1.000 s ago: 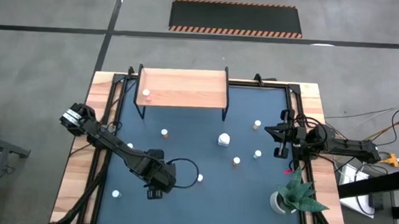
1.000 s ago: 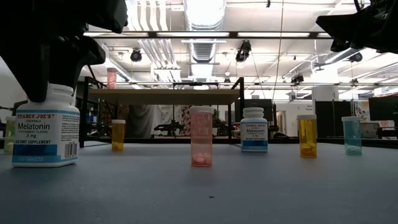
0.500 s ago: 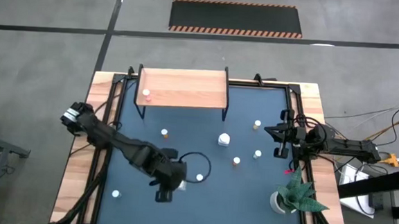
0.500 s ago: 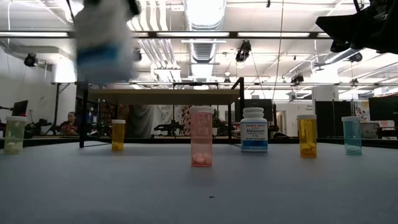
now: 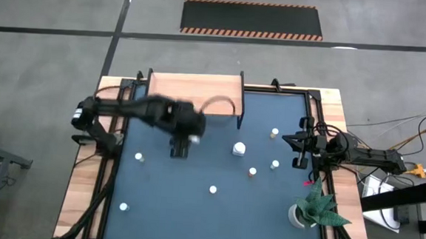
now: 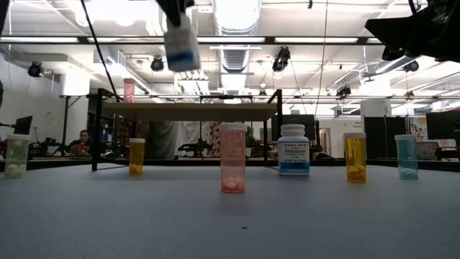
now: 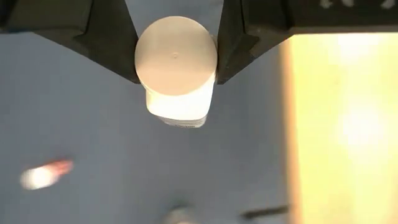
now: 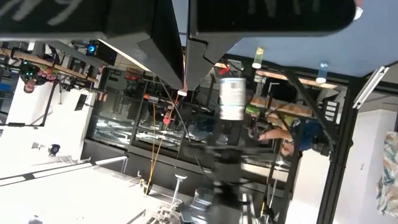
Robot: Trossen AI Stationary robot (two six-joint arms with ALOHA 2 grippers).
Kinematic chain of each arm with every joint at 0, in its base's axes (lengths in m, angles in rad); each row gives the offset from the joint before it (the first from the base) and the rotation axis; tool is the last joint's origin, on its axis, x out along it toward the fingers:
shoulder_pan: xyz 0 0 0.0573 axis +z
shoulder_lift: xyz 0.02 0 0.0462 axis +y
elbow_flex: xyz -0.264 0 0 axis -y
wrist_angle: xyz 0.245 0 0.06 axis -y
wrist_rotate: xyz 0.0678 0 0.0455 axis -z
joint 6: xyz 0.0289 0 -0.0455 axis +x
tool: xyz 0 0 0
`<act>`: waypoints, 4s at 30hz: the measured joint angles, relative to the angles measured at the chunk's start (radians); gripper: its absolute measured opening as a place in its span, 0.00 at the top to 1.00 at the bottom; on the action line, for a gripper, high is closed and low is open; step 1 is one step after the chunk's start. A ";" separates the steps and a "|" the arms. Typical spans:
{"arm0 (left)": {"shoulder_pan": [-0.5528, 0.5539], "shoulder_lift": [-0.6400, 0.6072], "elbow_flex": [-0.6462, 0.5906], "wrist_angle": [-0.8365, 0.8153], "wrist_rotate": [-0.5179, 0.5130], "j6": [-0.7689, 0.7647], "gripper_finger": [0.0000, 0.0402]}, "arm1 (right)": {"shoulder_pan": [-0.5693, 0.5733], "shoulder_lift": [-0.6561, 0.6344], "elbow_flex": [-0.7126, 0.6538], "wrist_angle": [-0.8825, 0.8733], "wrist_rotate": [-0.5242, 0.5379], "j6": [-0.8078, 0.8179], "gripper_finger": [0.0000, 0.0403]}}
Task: Pick and place medicine bottles onto shelf by color
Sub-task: Put the bottom white pill bottle on the shelf
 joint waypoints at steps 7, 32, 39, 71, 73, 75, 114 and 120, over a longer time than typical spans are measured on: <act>0.273 -0.002 0.002 -0.030 -0.005 0.154 0.59 | 0.000 0.000 0.000 0.000 0.000 0.000 0.98; 0.509 -0.008 -0.041 -0.033 0.143 0.337 0.59 | 0.000 0.000 0.000 -0.001 0.000 0.009 0.98; 0.514 -0.008 -0.041 -0.033 0.143 0.337 0.59 | 0.000 0.000 0.000 -0.001 0.000 0.017 0.98; 0.514 -0.007 -0.044 -0.030 0.117 0.365 0.47 | 0.000 0.000 0.000 -0.001 0.000 0.019 0.98; 0.513 -0.014 -0.045 -0.029 0.117 0.381 0.47 | 0.000 0.000 0.000 -0.001 0.000 0.019 0.98; 0.512 -0.020 -0.043 -0.031 0.117 0.383 0.47 | 0.000 0.000 0.000 -0.001 0.000 0.019 0.98; 0.511 -0.033 -0.050 -0.017 0.068 0.472 0.99 | 0.000 0.000 0.000 -0.002 0.000 0.019 0.98; 0.494 -0.034 -0.026 -0.032 0.063 0.463 0.99 | 0.000 0.000 0.000 -0.002 0.000 0.020 0.98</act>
